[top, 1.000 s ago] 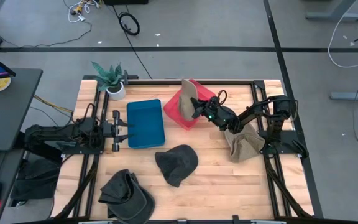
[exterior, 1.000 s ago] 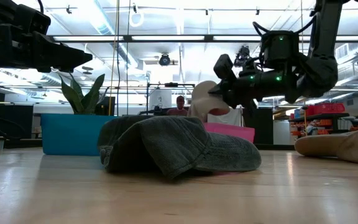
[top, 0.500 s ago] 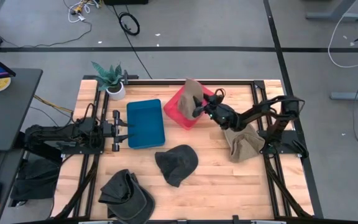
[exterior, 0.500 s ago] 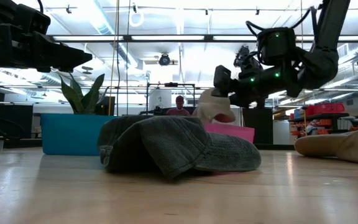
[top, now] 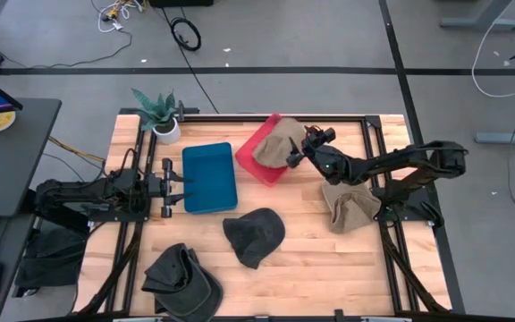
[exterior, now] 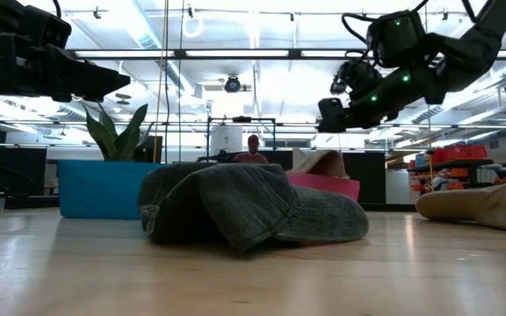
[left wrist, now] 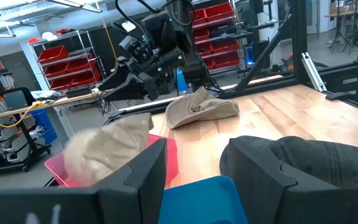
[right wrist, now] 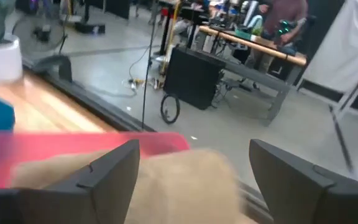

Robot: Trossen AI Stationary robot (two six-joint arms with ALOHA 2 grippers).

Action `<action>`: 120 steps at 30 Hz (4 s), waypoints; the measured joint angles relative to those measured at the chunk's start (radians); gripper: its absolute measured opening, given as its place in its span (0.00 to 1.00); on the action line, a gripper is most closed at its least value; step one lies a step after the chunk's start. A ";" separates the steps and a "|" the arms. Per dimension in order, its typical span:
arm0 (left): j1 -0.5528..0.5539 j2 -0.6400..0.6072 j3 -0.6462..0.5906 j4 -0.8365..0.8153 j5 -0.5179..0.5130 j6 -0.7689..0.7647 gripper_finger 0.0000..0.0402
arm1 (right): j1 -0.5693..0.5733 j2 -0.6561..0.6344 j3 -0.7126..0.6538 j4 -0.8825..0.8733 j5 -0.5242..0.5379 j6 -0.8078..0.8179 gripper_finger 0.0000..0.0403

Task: Pick & Place hat
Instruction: Put the left brown cap into the pink bin, then put the brown cap into the pink bin

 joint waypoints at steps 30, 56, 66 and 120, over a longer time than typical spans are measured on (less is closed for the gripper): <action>0.000 0.000 0.000 0.000 0.000 0.000 0.44 | -0.054 -0.025 0.255 -0.850 -0.469 0.303 0.53; 0.000 0.000 0.000 0.000 0.000 0.000 0.44 | -0.086 0.144 0.247 -0.737 -0.553 0.277 0.52; 0.000 0.000 0.000 0.000 0.000 0.000 0.44 | -0.087 0.122 0.247 -0.707 -0.553 0.250 0.52; 0.000 0.000 0.000 0.000 0.000 0.000 0.44 | 0.201 -0.033 0.248 -1.478 -0.590 1.010 0.52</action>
